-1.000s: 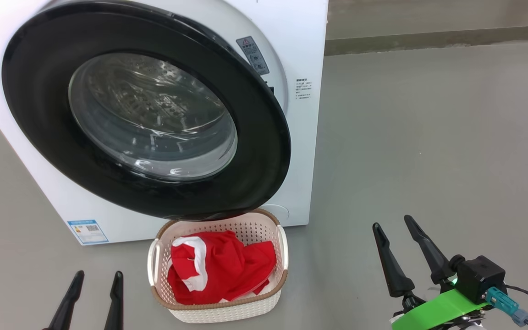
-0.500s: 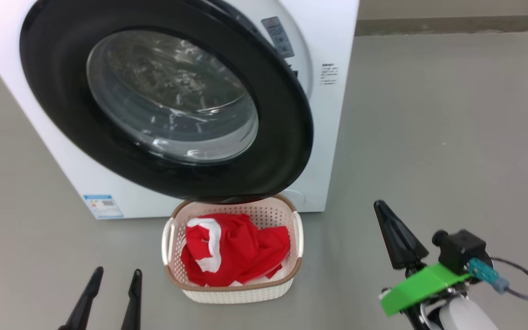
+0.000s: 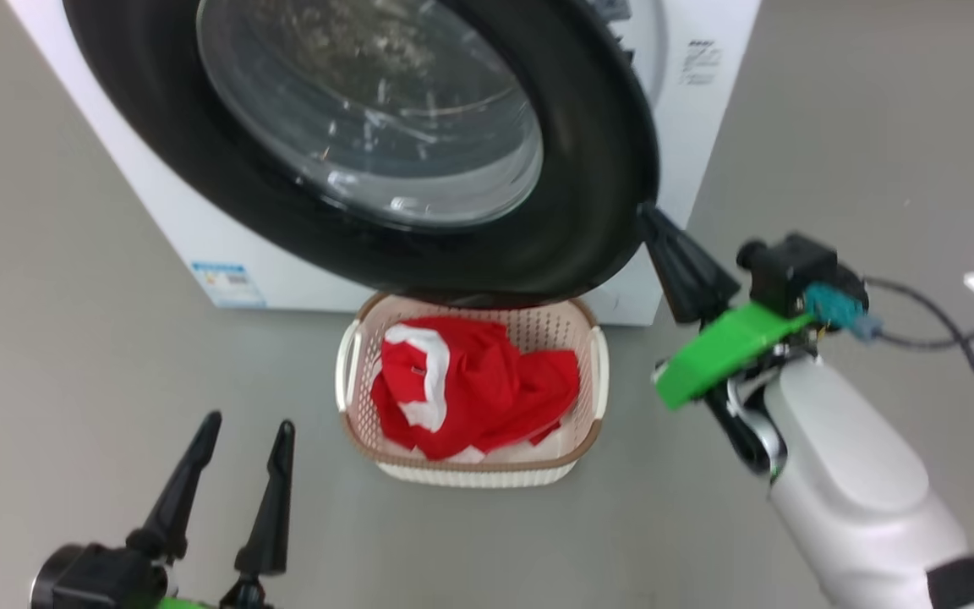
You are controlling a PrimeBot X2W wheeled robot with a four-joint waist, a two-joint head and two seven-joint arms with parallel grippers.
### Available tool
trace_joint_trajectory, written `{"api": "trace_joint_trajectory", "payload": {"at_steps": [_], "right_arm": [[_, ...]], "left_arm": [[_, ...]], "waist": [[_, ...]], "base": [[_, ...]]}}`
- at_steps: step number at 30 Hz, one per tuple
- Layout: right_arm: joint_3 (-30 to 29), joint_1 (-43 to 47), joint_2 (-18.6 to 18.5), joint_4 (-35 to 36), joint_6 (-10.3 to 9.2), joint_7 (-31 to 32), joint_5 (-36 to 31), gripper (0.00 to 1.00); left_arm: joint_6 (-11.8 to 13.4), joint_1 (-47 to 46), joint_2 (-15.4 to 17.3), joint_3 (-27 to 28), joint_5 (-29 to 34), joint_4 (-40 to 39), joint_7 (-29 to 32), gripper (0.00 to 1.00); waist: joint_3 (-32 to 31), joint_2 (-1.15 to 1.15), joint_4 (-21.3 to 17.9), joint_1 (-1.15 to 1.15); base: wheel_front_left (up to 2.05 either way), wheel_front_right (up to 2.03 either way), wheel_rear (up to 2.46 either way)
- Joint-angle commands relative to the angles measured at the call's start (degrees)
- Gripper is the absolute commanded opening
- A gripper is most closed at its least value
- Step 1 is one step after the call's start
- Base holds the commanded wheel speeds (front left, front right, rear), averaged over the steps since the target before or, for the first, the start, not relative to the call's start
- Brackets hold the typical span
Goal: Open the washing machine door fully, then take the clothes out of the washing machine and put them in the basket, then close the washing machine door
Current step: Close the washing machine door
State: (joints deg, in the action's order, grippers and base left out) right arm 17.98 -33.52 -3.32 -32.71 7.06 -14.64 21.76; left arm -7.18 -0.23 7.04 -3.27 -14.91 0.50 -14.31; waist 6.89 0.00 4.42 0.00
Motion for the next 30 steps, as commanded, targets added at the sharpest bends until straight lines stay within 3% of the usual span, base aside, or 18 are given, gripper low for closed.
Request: {"api": "trace_joint_trajectory", "payload": {"at_steps": [1, 15, 30], "right_arm": [[1.45, -4.15, 0.45, -1.0, 0.43, -0.36, 0.39, 0.0], [-0.3, -20.39, 0.45, -10.91, 0.43, -0.36, -2.16, 0.0], [-10.45, -35.76, -0.95, -17.13, 0.43, -0.36, -7.09, 0.0]], "left_arm": [[-0.31, -3.24, 0.81, 1.36, -0.41, -1.15, -0.69, 1.0], [-0.31, -9.78, -0.3, -1.19, -1.52, 0.09, -0.69, 1.0], [-0.31, -15.42, -0.96, -3.89, -2.79, 0.76, -0.69, 1.0]], "waist": [[4.49, 0.0, 3.4, 0.0], [13.71, 0.0, 6.97, 0.0], [20.91, 0.0, 10.66, 0.0]], "base": [[0.0, 0.0, 0.0], [0.0, 0.0, 0.0], [0.0, 0.0, 0.0]]}}
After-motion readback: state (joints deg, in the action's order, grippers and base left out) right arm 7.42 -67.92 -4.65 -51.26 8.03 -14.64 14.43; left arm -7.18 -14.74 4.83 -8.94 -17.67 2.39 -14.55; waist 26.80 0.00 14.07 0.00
